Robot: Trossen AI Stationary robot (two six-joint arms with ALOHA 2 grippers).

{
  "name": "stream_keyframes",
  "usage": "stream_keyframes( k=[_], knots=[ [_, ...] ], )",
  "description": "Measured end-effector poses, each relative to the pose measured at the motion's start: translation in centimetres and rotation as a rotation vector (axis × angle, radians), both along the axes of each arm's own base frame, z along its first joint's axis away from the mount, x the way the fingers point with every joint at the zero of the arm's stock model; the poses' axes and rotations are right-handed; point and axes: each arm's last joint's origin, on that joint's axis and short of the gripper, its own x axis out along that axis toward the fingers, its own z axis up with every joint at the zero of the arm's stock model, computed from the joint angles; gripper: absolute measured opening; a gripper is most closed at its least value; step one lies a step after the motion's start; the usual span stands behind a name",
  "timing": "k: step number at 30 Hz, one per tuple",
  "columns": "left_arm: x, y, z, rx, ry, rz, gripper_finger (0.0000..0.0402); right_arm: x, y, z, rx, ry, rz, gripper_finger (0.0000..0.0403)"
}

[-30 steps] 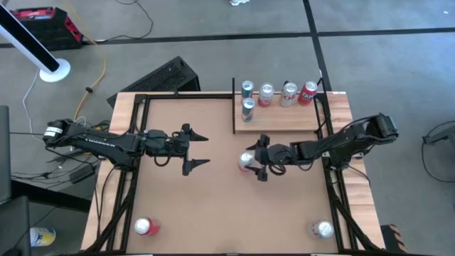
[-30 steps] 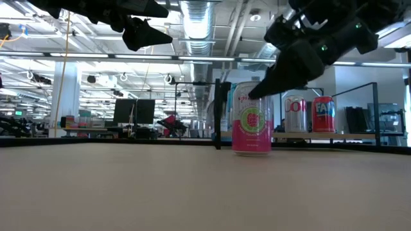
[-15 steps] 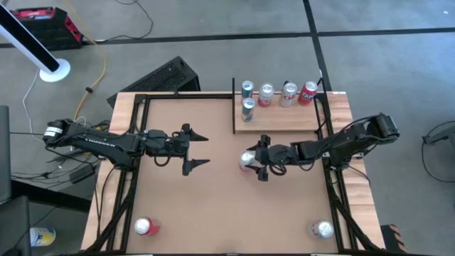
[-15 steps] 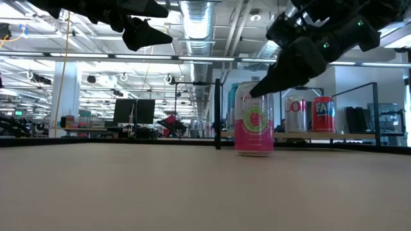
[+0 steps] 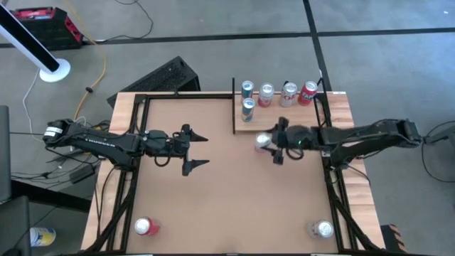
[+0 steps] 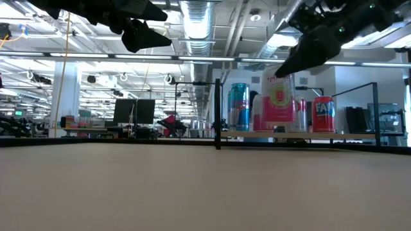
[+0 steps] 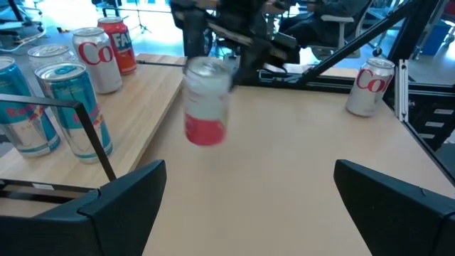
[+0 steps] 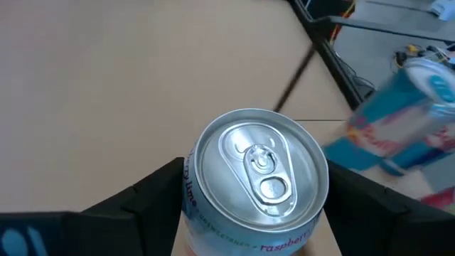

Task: Place canned beverage on shelf
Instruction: Put the pink-white soda can on the shelf aligned with the pink-white soda can

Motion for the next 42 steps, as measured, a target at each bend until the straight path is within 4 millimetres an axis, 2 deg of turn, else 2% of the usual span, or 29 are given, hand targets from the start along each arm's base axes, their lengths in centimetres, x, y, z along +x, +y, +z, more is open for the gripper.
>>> stream_keyframes(
  k=[5,9,15,19,29,37,42],
  knots=[
    [0.0,0.0,0.0,-0.003,-0.001,0.001,0.0391,-1.4,-3.1,1.0,-0.007,-0.021,0.008,0.0307],
    [0.0,0.0,0.1,-0.003,-0.009,0.002,0.0391,-2.1,-6.2,1.1,-0.007,-0.037,-0.028,0.0307],
    [0.0,0.0,0.1,-0.001,-0.008,0.002,0.0391,-2.4,-10.4,0.1,0.037,-0.048,-0.08,0.0307],
    [0.0,0.0,0.1,0.004,-0.005,0.004,0.0391,-2.4,-12.1,-0.9,0.069,-0.037,-0.074,0.0307],
    [0.0,0.0,0.1,0.005,-0.005,0.005,0.0391,-3.0,-13.6,-1.2,0.033,-0.023,-0.103,0.0307],
    [0.0,0.0,0.1,0.005,-0.005,0.004,0.0391,-3.1,-13.7,-1.4,0.041,-0.011,-0.118,0.0386],
    [0.0,0.0,0.1,0.005,-0.005,0.004,0.0391,-3.1,-13.7,-0.4,0.012,-0.049,-0.119,0.0387]
  ],
)
